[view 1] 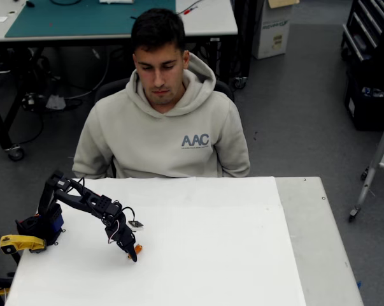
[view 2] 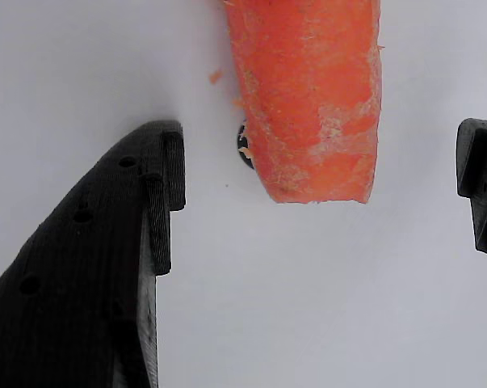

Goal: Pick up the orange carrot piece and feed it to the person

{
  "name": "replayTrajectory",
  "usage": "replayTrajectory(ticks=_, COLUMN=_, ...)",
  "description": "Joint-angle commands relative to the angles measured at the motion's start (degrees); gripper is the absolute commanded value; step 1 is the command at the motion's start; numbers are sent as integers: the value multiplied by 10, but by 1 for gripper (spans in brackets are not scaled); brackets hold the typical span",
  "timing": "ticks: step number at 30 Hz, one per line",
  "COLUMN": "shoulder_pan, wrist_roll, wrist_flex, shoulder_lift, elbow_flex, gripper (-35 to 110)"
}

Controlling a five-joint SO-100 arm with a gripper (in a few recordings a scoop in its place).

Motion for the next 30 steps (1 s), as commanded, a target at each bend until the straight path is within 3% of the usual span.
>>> replayTrajectory(ticks=1, shoulder_pan=5, wrist_roll=-4, wrist_flex=4, shoulder_lift=2, elbow_flex=-11, gripper=23)
replayTrajectory(ticks=10, shoulder_pan=11, wrist_roll=2, wrist_flex=4, shoulder_lift=2, elbow_flex=-1, gripper=-5)
replayTrajectory(ticks=30, shoulder_pan=3, wrist_roll=-3, wrist_flex=4, shoulder_lift=16, elbow_flex=-13, gripper=-2)
